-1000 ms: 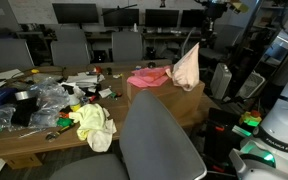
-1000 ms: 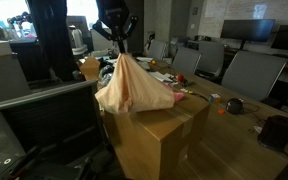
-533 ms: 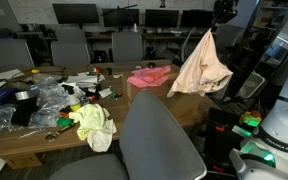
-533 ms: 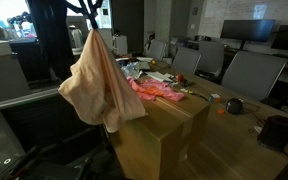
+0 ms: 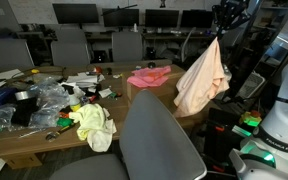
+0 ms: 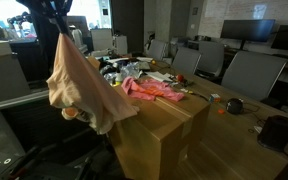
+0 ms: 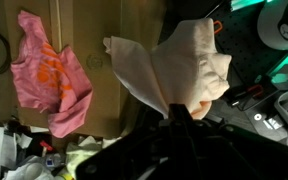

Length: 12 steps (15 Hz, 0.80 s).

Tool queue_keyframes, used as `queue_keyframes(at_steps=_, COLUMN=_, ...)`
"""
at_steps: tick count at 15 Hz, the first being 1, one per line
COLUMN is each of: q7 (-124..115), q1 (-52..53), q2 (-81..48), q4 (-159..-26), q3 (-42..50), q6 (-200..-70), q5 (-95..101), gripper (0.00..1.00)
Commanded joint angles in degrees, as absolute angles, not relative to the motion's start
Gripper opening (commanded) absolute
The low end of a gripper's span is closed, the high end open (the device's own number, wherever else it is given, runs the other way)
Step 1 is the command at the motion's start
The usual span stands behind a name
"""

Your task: Pick the clothes on the box and put them on the back rest of the chair

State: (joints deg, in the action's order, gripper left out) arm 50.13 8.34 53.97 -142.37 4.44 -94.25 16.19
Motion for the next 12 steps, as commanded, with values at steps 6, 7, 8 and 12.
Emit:
queue_keyframes(at_steps=6, q7=46.08, q1=17.20, q2=53.93, q4=-144.19, q3=-0.69, q6=-103.19, q5=13.08, gripper=0.00)
queue_keyframes(at_steps=7, q7=43.89, q1=17.37, q2=53.61, q4=-144.63, q3=-0.60, q6=-105.71, q5=11.36, gripper=0.00)
queue_keyframes(at_steps=8, q7=41.46, q1=17.22, q2=53.23, q4=-145.28, q3=-0.76, q6=-108.67, q5=10.12, gripper=0.00)
queue_keyframes(at_steps=12, q7=32.81, q1=17.58, q2=51.34, q4=-146.10, q3=-1.71, q6=-116.14, q5=4.47, gripper=0.00)
